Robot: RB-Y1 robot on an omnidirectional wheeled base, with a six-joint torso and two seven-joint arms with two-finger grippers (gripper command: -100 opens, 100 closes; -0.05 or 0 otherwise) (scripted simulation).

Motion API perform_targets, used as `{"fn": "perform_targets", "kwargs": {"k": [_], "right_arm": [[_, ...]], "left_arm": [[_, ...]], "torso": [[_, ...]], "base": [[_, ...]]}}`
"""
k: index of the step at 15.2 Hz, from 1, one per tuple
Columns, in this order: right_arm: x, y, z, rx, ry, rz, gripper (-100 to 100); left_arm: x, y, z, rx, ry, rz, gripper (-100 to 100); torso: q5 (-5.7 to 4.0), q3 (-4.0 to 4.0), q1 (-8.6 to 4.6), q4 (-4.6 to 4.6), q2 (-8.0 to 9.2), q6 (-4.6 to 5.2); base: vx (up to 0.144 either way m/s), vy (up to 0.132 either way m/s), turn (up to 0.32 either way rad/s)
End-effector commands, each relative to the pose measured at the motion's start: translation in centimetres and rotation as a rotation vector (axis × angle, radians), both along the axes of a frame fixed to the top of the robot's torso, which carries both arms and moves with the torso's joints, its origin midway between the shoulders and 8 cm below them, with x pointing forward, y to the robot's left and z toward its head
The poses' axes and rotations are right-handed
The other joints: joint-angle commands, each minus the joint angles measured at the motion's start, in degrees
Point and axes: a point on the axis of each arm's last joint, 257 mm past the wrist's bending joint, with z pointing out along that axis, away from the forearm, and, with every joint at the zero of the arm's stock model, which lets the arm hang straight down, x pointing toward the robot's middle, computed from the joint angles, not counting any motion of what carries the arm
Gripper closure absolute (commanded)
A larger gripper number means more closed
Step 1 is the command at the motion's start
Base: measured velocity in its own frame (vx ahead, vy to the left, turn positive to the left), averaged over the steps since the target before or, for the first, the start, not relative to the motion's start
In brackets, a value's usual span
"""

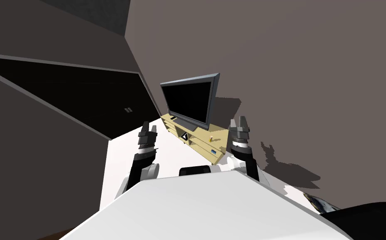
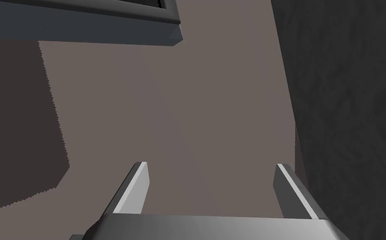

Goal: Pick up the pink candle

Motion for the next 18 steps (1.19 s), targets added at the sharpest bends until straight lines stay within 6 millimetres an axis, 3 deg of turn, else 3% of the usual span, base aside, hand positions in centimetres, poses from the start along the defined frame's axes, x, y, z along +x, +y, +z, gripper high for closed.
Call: {"fn": "perform_targets", "kwargs": {"k": [1,4,8,9,12,15,17,18], "right_arm": [[0.7,0.6,-0.7,-0.045,0.032,0.010,-100],[2.1,1.6,-2.5,-0.121,0.101,0.014,-100],[4.6,3.1,-6.6,-0.254,0.234,0.003,-100],[4.6,3.1,-6.6,-0.254,0.234,0.003,-100],[6.4,4.2,-10.9,-0.378,0.354,-0.014,-100],[7.0,4.6,-12.5,-0.423,0.397,-0.021,-100],[8.0,5.2,-15.8,-0.517,0.479,-0.034,-100],[8.0,5.2,-15.9,-0.521,0.484,-0.035,-100]], "left_arm": [[0.0,0.0,0.0,0.000,0.000,0.000,0],[0.0,0.0,0.0,0.000,0.000,0.000,0],[0.0,0.0,0.0,0.000,0.000,0.000,0],[0.0,0.0,0.0,0.000,0.000,0.000,0],[0.0,0.0,0.0,0.000,0.000,0.000,0],[0.0,0.0,0.0,0.000,0.000,0.000,0],[0.0,0.0,0.0,0.000,0.000,0.000,0],[0.0,0.0,0.0,0.000,0.000,0.000,0]], "torso": [[0.00,0.00,0.00,0.00,0.00,0.00],[-0.01,-0.04,-0.04,-0.01,-0.07,0.00],[-0.02,-0.09,-0.04,-0.04,-0.15,0.00],[-0.01,-0.10,-0.04,-0.04,-0.18,0.00],[-0.01,-0.10,-0.02,-0.04,-0.18,-0.01],[-0.01,-0.10,-0.04,-0.04,-0.17,0.00],[-0.01,-0.09,-0.03,-0.04,-0.16,0.00],[-0.01,-0.11,-0.03,-0.04,-0.19,-0.01]], "base": [[0.006,0.000,-0.004],[0.019,-0.004,-0.008],[0.034,-0.004,-0.010],[0.037,-0.004,-0.007],[0.035,-0.004,-0.010],[0.034,-0.005,-0.007],[0.035,-0.005,-0.013],[0.039,-0.004,-0.005]]}}
